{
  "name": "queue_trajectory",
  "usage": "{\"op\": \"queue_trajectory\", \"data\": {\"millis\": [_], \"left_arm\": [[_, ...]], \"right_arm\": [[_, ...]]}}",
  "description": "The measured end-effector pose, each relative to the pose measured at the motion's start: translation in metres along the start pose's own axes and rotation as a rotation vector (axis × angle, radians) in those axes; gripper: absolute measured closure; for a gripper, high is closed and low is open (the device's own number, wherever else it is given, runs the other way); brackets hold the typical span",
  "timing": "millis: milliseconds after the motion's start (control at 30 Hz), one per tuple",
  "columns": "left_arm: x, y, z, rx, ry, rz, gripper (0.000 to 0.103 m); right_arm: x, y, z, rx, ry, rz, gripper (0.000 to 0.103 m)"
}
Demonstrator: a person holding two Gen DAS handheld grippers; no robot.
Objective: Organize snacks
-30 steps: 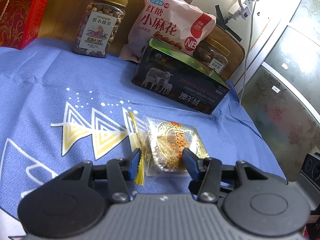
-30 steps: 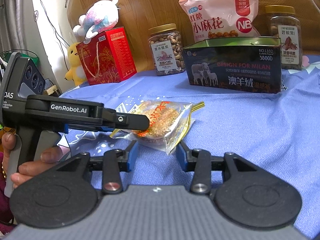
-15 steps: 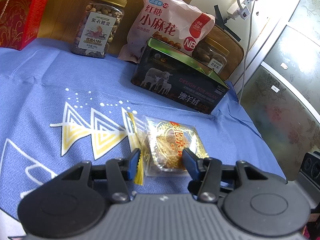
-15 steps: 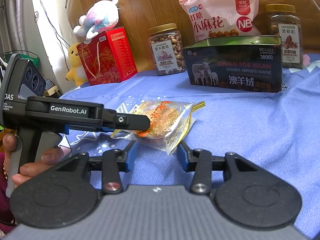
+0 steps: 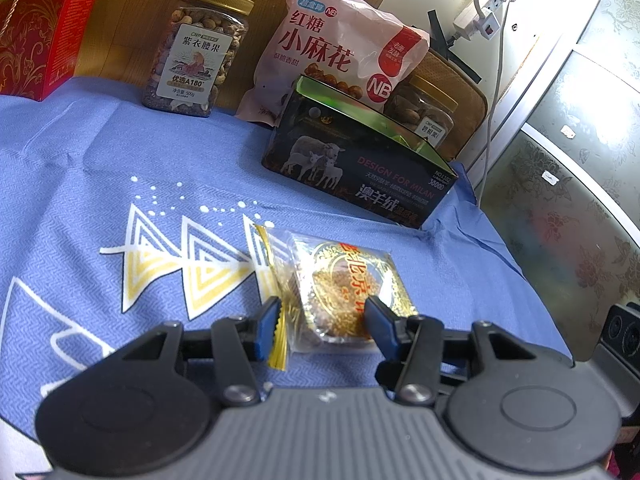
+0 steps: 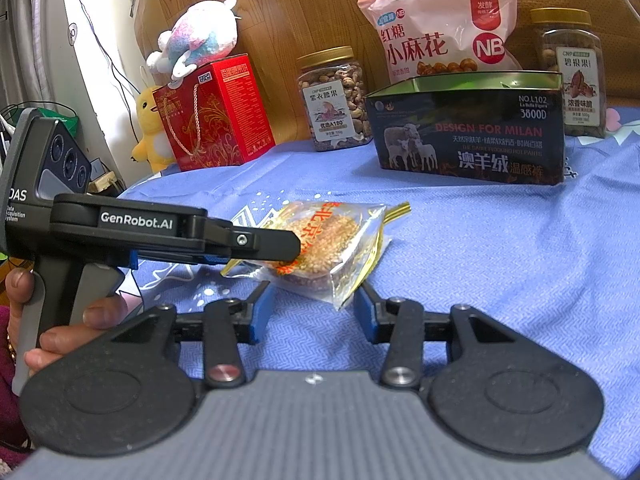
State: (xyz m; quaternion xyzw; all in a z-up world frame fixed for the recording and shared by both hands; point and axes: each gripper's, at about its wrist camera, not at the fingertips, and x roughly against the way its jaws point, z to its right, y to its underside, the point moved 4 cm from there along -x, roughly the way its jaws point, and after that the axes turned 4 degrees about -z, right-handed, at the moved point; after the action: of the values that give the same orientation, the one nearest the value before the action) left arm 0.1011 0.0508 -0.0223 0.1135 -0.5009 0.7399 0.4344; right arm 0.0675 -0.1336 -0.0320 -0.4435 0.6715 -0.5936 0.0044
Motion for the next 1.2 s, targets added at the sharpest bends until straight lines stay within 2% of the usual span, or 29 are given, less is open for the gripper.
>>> {"op": "queue_trajectory", "data": {"millis": [1167,1200], "left_arm": [[0.0002,0.0004,0.0002,-0.003,0.000,0.003,0.056],[0.0001,0.0005,0.0001,-0.002,-0.001,0.002,0.056]], "right_arm": [[-0.0010,-0.0003,-0.0006,0.011,0.000,-0.003,0.054],[-0.0009,-0.0003,-0.0013,0.016,0.006,-0.003,0.056]]}}
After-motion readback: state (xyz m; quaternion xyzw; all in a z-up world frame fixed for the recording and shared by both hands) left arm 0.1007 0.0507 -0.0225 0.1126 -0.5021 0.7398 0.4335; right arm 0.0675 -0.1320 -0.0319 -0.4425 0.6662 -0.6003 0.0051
